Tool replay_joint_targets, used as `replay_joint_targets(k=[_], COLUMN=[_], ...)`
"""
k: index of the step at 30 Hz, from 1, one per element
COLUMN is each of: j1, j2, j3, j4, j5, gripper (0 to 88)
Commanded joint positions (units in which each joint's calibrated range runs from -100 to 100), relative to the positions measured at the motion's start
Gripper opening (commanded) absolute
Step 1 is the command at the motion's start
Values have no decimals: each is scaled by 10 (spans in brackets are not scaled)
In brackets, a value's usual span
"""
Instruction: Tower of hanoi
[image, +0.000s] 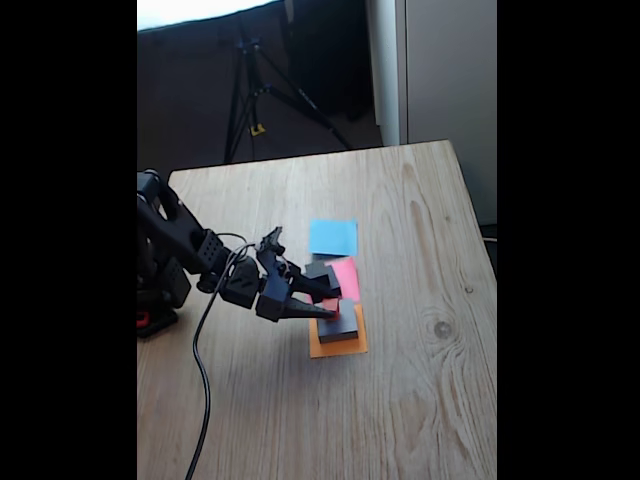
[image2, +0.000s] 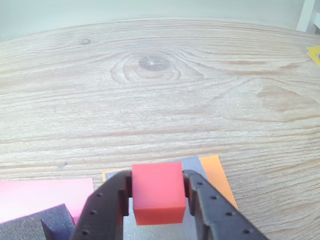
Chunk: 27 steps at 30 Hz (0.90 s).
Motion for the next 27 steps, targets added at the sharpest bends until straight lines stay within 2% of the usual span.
replay_joint_targets(k=[1,5,8,16,27], j1=[-22,-41,-57,-99,-154], j2=[-110,-187,-231,-263,-256], j3=[-62,-161,-286,-557,-872], j4=[145,349,568,959,1295], j5=[7,7,7,7,-3], gripper=[8,8,9,9,9])
